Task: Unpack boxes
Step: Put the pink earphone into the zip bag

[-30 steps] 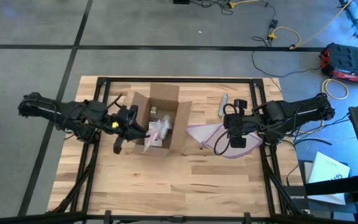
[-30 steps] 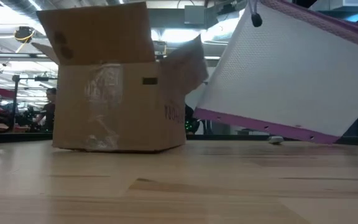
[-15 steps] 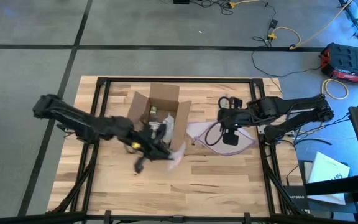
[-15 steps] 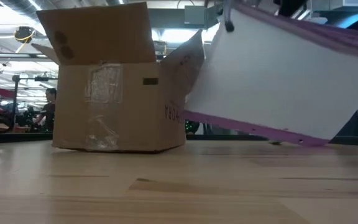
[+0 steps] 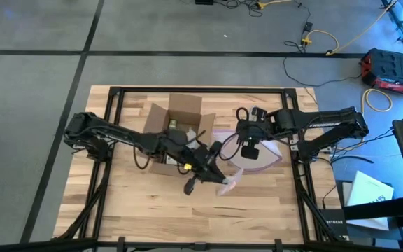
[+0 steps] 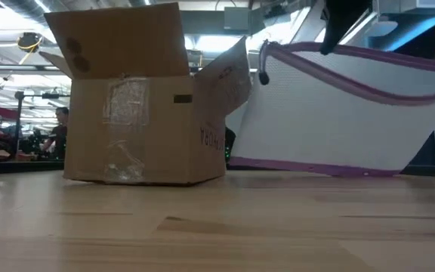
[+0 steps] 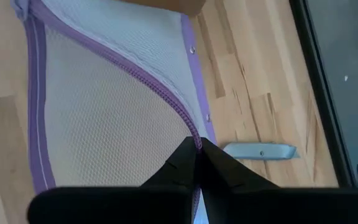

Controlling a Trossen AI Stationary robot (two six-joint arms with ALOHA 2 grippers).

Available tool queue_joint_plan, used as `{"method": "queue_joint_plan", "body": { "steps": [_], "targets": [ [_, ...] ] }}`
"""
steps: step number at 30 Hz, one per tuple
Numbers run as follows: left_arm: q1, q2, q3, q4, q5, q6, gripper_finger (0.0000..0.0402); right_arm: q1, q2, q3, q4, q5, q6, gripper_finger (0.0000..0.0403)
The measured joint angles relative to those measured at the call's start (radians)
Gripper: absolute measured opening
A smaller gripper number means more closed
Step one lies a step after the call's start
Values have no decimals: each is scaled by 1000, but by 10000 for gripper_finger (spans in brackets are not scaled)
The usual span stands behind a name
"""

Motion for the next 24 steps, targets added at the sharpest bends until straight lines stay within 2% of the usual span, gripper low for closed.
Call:
{"method": "queue_joint_plan", "body": {
  "steps": [5,11,18,24],
  "targets": [
    [-4,65,-1,3,-125,83,0,-47,0,0,10,-18,15,0],
    [6,130,1,75,-246,186,0,-47,0,0,58,-62,57,0],
    [10,214,-1,72,-288,184,0,-48,-1,-1,78,-84,89,0],
    [15,232,-2,88,-439,210,0,-47,-1,-1,83,-120,104,0]
  ]
}}
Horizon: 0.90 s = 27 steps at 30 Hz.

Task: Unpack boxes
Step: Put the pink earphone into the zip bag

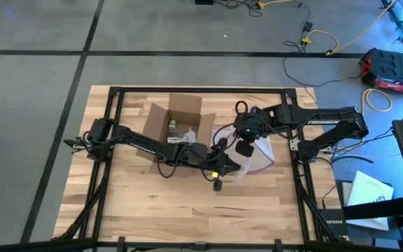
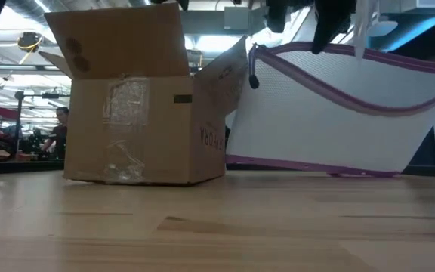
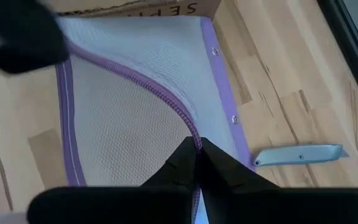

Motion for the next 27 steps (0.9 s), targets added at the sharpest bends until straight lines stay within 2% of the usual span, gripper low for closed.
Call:
{"method": "queue_joint_plan", "body": {
  "steps": [3,8,14,17,21,27],
  "targets": [
    [16,6,0,-6,-62,35,0,1,0,0,-2,-2,1,0],
    [58,11,1,-35,-76,38,0,1,-1,0,29,-27,0,0],
    [107,27,1,-203,-78,-88,0,1,2,0,45,-48,-4,0],
    [120,34,1,-198,-79,-93,4,1,0,0,46,-52,-3,0],
    [144,34,1,-197,-77,-88,39,1,0,0,50,-61,-4,0],
    [145,35,1,-218,-78,-74,138,1,0,0,49,-69,-7,0]
  ]
}}
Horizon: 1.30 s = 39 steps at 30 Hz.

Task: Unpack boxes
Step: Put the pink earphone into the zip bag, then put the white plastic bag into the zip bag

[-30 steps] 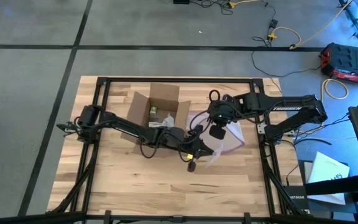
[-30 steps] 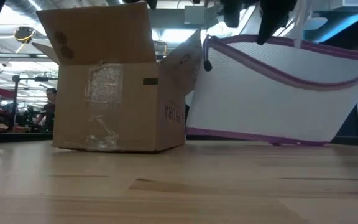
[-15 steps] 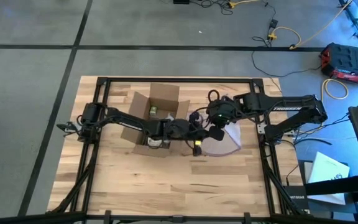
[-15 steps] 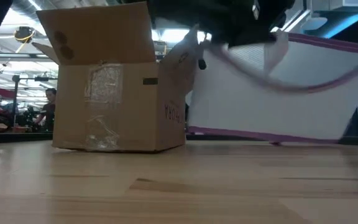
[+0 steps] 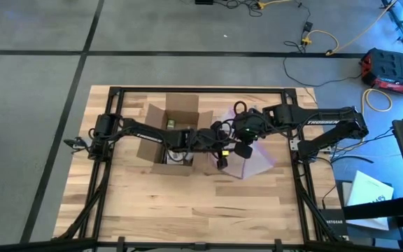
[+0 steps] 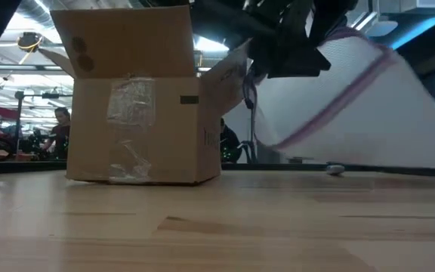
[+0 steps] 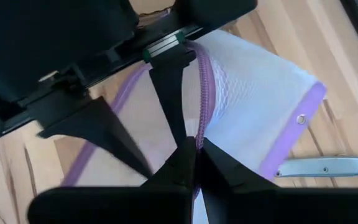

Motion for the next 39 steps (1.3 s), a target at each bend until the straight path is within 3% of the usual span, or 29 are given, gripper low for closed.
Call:
{"method": "queue_joint_plan", "body": {
  "steps": [7,13,19,23,25,29,32,34,39],
  "targets": [
    [-4,-6,-1,-14,6,-1,244,0,0,1,-3,-8,0,0],
    [-62,-96,-2,57,128,136,267,0,0,2,-51,-6,-37,0],
    [-115,-243,-1,-159,136,195,269,0,0,2,-78,20,-68,0],
    [-127,-352,0,-426,117,199,269,-1,0,2,-78,28,-80,0],
    [-126,-396,1,-566,45,149,269,-1,0,2,-78,28,-84,0],
    [-59,-480,0,-851,-127,-102,269,-1,0,2,-79,28,-97,0],
    [11,-520,1,-992,-180,-224,269,-1,0,2,-78,28,-97,0],
    [53,-522,-12,-1020,-159,-263,269,-1,0,2,-75,28,-100,0],
    [179,-517,-157,-931,83,-362,269,-1,0,2,-76,27,-102,0]
  ]
}}
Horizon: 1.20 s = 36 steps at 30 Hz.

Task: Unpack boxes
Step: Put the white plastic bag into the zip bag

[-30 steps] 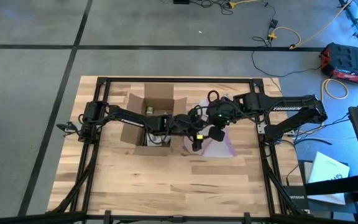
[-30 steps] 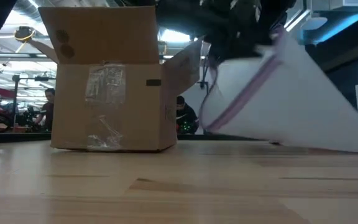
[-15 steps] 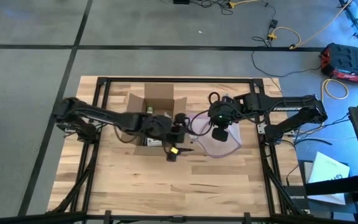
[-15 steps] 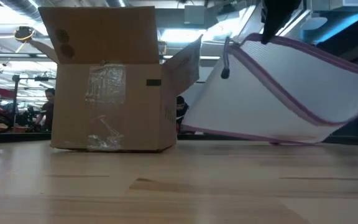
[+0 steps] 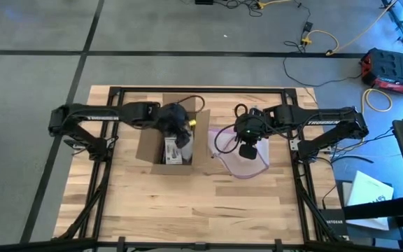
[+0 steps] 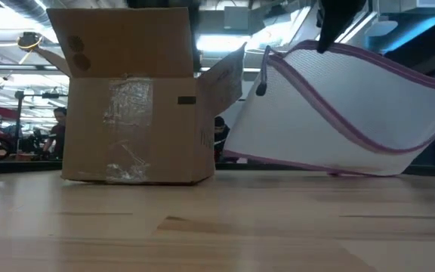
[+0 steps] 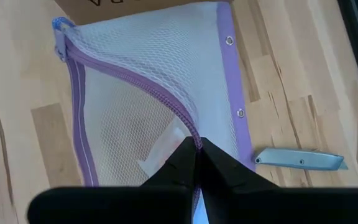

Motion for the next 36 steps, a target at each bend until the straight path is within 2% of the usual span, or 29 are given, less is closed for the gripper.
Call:
{"method": "queue_joint_plan", "body": {
  "steps": [3,7,11,17,24,27,32,33,36],
  "targets": [
    [33,1,-129,126,24,-37,269,0,0,0,0,0,0,0],
    [59,3,-285,322,120,-114,269,0,0,0,-1,2,0,0],
    [59,6,-398,418,136,-192,269,0,0,0,0,8,0,0],
    [33,6,-511,543,138,-228,269,0,0,-1,0,22,-9,0],
    [5,42,-539,547,130,-255,259,0,0,-1,2,26,-24,0],
    [-10,51,-539,563,132,-258,207,0,0,-1,7,33,-23,0],
    [-17,46,-540,636,148,-257,37,0,0,-1,7,39,-24,0],
    [-17,41,-540,653,148,-258,20,0,0,-1,7,40,-23,0],
    [-16,19,-540,676,146,-260,7,0,0,-1,5,40,-23,0]
  ]
}}
